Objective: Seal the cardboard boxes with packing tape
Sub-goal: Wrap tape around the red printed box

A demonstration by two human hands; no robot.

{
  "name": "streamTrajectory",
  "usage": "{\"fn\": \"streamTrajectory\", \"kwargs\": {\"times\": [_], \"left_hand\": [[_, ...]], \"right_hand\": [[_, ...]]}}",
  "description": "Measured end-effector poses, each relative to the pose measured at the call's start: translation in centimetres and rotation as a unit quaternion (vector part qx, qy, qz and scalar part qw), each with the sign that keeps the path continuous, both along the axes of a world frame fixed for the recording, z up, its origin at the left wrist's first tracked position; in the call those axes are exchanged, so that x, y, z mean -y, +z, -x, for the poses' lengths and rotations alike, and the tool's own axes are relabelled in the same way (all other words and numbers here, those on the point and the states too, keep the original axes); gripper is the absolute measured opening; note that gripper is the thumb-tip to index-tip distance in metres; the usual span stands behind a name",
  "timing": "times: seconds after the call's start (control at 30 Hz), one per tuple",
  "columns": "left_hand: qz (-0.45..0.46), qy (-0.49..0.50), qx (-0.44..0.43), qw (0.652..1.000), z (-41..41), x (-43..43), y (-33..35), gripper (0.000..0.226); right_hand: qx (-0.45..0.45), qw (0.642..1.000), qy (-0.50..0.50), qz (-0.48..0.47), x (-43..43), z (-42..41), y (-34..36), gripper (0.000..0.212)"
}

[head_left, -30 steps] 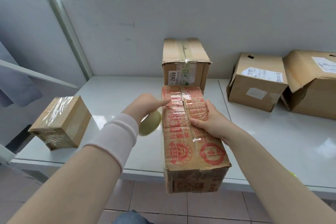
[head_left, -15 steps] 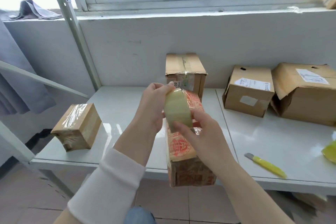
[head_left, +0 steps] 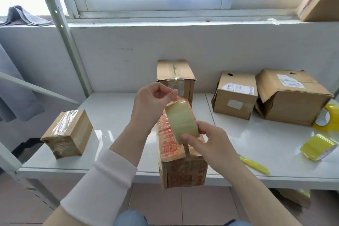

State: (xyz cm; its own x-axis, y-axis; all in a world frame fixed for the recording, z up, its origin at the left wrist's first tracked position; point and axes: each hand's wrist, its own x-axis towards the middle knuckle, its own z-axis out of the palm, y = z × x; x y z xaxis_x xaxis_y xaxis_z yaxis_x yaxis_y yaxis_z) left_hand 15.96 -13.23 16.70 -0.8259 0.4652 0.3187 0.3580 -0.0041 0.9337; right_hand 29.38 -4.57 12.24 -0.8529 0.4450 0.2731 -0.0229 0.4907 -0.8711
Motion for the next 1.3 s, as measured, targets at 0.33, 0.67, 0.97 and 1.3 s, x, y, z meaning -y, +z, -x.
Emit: {"fn": "streamTrajectory", "kwargs": {"times": [0.33, 0.67, 0.97, 1.3], "left_hand": [[-0.068, 0.036, -0.049, 0.996, 0.9, 0.3, 2.9, 0.026], [-0.058, 0.016, -0.087, 0.994, 3.3, -0.8, 4.7, 0.02], [-0.1, 0.026, -0.134, 0.986, 4.7, -2.1, 7.2, 0.021], [-0.017, 0.007, -0.008, 1.0, 11.4, -6.5, 1.1, 0.015]], "right_hand": [[-0.016, 0.998, 0.005, 0.067, -0.3, 0.4, 0.6, 0.028], [0.015, 0.998, 0.063, 0.012, -0.6, -0.6, -1.6, 0.022], [-0.034, 0.999, -0.006, 0.041, -1.5, 0.5, 0.2, 0.014], [0.001, 0.979, -0.019, 0.203, -1.1, 0.9, -0.8, 0.028]]}}
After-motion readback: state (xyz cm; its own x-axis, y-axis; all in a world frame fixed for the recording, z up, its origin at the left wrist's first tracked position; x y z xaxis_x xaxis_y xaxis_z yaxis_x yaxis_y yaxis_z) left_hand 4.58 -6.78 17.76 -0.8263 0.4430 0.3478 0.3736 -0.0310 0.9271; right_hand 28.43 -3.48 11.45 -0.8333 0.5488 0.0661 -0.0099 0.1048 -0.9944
